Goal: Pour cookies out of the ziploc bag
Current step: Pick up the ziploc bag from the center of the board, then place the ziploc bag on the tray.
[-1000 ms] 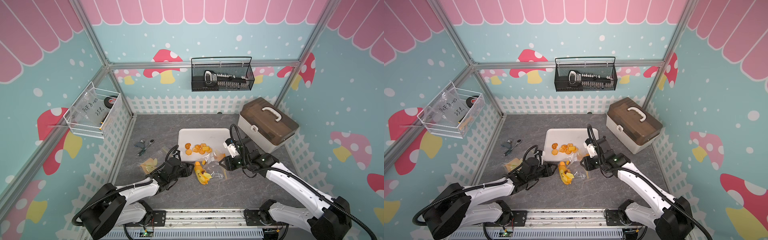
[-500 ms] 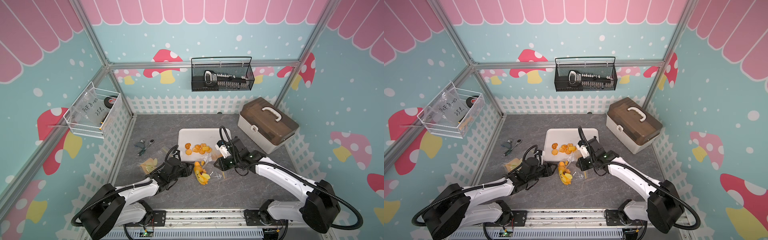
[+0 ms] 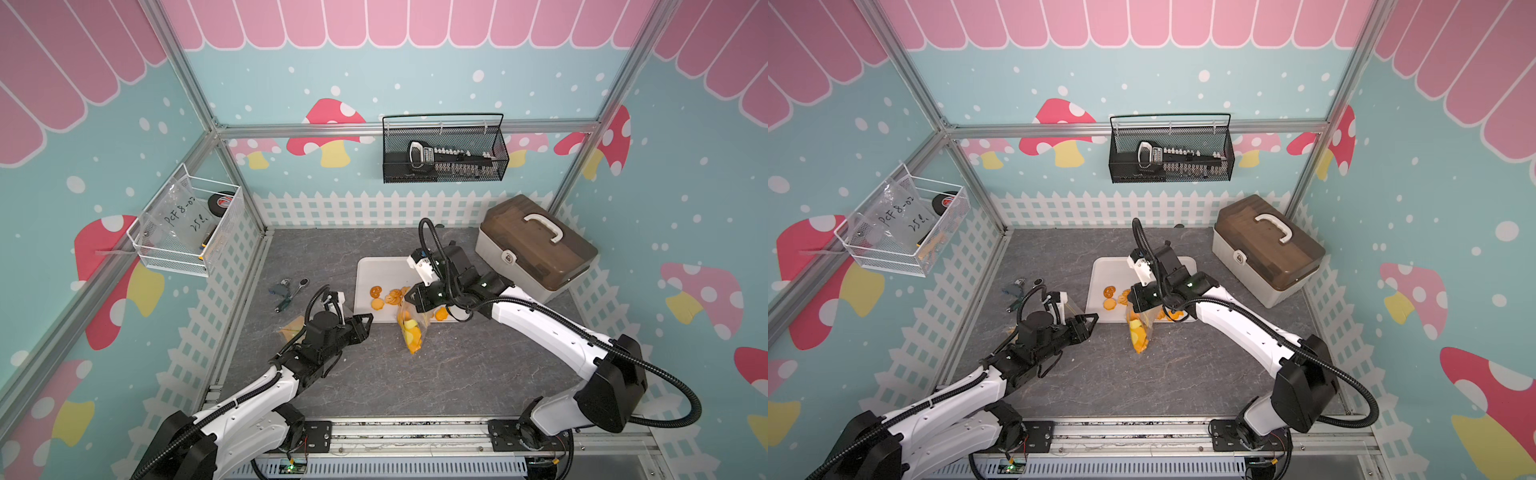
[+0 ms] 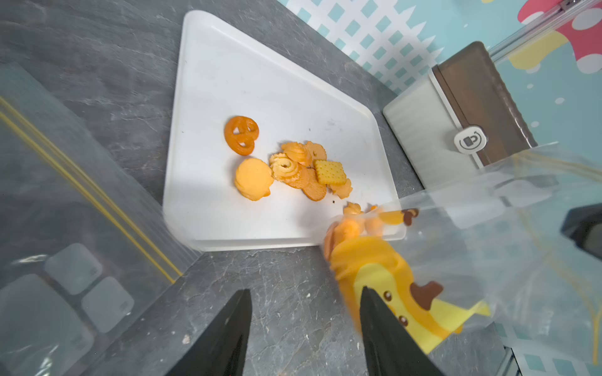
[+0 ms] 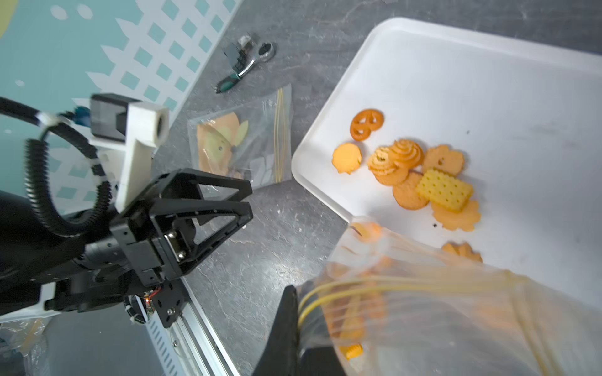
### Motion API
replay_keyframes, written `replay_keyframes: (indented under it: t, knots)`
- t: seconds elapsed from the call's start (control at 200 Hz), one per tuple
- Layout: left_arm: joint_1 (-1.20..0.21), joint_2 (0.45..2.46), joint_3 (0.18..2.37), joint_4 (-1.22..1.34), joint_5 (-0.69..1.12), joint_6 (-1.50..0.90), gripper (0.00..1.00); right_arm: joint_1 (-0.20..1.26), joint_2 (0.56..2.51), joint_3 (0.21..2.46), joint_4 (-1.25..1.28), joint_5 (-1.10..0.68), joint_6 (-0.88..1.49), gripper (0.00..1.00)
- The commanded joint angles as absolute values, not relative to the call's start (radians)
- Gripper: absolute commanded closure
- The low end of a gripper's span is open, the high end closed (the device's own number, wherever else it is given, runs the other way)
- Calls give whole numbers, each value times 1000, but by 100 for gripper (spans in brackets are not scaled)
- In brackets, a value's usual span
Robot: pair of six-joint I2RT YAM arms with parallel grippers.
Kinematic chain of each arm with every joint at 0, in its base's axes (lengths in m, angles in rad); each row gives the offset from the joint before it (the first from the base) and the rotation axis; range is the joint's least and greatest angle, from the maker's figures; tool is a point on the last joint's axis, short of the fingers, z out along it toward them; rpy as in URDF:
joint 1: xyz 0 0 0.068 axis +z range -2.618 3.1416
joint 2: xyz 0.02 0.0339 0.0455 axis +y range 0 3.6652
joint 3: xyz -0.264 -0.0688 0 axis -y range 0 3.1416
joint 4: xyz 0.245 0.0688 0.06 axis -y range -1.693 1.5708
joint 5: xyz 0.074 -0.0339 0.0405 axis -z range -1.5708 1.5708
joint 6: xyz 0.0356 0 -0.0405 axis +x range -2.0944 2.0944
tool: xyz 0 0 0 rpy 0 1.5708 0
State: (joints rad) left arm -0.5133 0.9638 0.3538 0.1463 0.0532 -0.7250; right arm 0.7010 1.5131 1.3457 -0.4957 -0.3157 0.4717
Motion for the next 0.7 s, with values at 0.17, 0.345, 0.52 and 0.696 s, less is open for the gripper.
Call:
replay_keyframes:
  t: [0.17, 0.345, 0.52, 0.696]
  knots:
    - [-415, 955, 389, 94, 96, -696, 42, 703, 1682, 1616, -431, -383, 478, 100]
    - [-364, 979, 406, 100, 115, -691, 42, 700, 1795, 1709, -377, -434, 490, 100]
    - [-343, 1014, 422, 104, 130, -684, 41, 650, 1797, 1589, -368, -314, 449, 100]
    - [-330, 1081, 464, 110, 130, -668, 41, 544, 1772, 1331, -293, -249, 432, 100]
